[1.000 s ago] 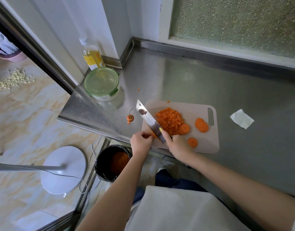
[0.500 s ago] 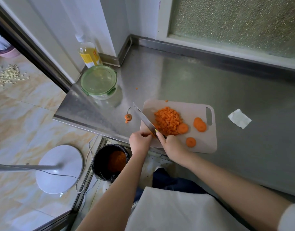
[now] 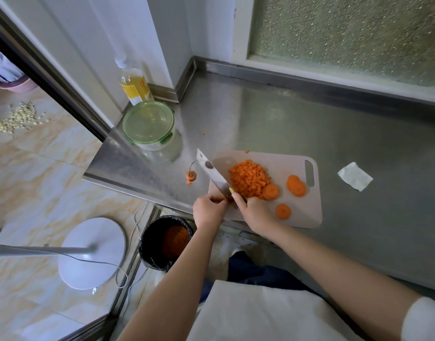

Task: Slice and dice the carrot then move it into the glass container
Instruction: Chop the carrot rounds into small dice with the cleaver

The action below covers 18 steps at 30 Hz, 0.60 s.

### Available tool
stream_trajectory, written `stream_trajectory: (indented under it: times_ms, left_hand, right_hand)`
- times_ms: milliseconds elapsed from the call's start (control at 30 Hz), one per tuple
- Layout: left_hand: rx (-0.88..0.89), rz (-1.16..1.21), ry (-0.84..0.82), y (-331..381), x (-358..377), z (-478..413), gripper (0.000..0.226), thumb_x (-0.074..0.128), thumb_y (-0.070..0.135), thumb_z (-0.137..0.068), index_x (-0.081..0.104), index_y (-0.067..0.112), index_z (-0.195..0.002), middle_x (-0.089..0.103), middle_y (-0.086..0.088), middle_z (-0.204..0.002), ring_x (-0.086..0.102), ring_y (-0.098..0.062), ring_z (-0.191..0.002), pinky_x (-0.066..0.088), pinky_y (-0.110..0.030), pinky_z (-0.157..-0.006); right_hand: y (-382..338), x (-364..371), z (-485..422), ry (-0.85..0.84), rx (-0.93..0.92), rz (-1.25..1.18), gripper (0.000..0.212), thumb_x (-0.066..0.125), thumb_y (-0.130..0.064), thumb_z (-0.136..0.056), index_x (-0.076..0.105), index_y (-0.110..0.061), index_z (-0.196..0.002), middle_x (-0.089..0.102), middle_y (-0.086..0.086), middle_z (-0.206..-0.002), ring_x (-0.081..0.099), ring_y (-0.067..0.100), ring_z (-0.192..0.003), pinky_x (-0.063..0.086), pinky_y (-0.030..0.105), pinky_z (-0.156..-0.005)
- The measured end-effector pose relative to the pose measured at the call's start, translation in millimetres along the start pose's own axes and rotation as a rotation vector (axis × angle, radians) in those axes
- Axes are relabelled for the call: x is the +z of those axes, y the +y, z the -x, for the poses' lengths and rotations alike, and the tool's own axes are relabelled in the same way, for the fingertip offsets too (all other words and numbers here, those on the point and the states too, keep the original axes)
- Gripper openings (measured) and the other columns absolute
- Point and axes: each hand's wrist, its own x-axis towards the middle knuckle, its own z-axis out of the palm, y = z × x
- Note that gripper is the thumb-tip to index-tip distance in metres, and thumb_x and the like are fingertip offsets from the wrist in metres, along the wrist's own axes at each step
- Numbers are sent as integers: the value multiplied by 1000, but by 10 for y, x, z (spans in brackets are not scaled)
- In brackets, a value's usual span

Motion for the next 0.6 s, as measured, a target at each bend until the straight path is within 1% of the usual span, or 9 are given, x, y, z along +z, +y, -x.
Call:
stream_trajectory:
  times_ms: [33, 100, 200, 267, 367, 433, 500, 567, 600]
  left_hand:
    - [-14, -12, -11, 4, -11, 0, 10, 65, 17, -80, 66, 22, -72, 61, 9, -70, 56, -7, -66, 46, -17, -56]
    - [-15, -29, -9, -7, -10, -6, 7, 64, 18, -81, 70, 20, -78, 64, 6, -75, 58, -11, -72, 45, -19, -57]
    - [7, -69, -4, -24, -8, -12, 14, 64, 20, -82, 73, 15, -91, 70, 0, -90, 63, -17, -86, 46, -23, -68]
    - [12, -91, -1, -51, -3, -49, 16, 65, 22, -83, 71, 14, -95, 70, -3, -94, 62, -21, -92, 47, -27, -74]
    - [23, -154, -6, -42, 21, -92, 20, 61, 26, -86, 68, 14, -100, 69, -5, -99, 60, -26, -99, 49, -34, -81]
    - [48, -167, -10, -24, 27, -113, 21, 57, 26, -88, 63, 12, -103, 66, -6, -102, 58, -27, -101, 48, -36, -84]
    - [146, -207, -9, -6, 14, -143, 22, 53, 20, -89, 57, 10, -108, 58, -8, -110, 54, -25, -104, 44, -35, -87]
    - [338, -391, -42, 6, 10, -206, 31, 50, 16, -87, 55, 11, -117, 51, -6, -122, 47, -23, -113, 37, -31, -92]
    - [430, -486, -73, 18, 9, -243, 38, 53, 17, -84, 54, 12, -122, 48, -5, -127, 44, -23, -117, 35, -30, -95]
  right_hand:
    - [35, 9, -18, 30, -8, -11, 55, 29, -46, -101, 40, -17, -55, 57, 11, -66, 58, 27, -67, 39, 27, -58]
    - [82, -8, -39, 55, 14, -60, 63, 31, -51, -98, 45, -10, -53, 53, 7, -57, 58, 26, -65, 40, 29, -61]
    - [121, -93, -47, 46, 40, -88, 63, 31, -54, -98, 42, -13, -52, 48, 4, -54, 49, 21, -57, 38, 29, -63]
    - [140, -165, -65, 62, 64, -124, 61, 33, -55, -97, 41, -16, -51, 46, 2, -53, 45, 20, -55, 35, 28, -63]
    - [170, -272, -92, 76, 73, -240, 60, 36, -57, -95, 41, -17, -51, 40, -4, -44, 38, 16, -46, 29, 28, -52]
    - [168, -360, -81, 83, 60, -245, 58, 35, -52, -98, 39, -16, -52, 37, -5, -41, 36, 9, -38, 26, 23, -46]
    - [180, -430, -68, 94, 37, -249, 58, 35, -51, -98, 35, -15, -53, 33, -5, -42, 31, 7, -31, 24, 19, -41]
    - [209, -465, -72, 98, 24, -259, 56, 33, -52, -98, 34, -15, -56, 30, -4, -44, 27, 7, -31, 22, 15, -36]
    - [220, -476, -74, 98, 23, -261, 56, 33, -53, -98, 35, -14, -58, 29, -2, -45, 26, 7, -31, 21, 14, -35]
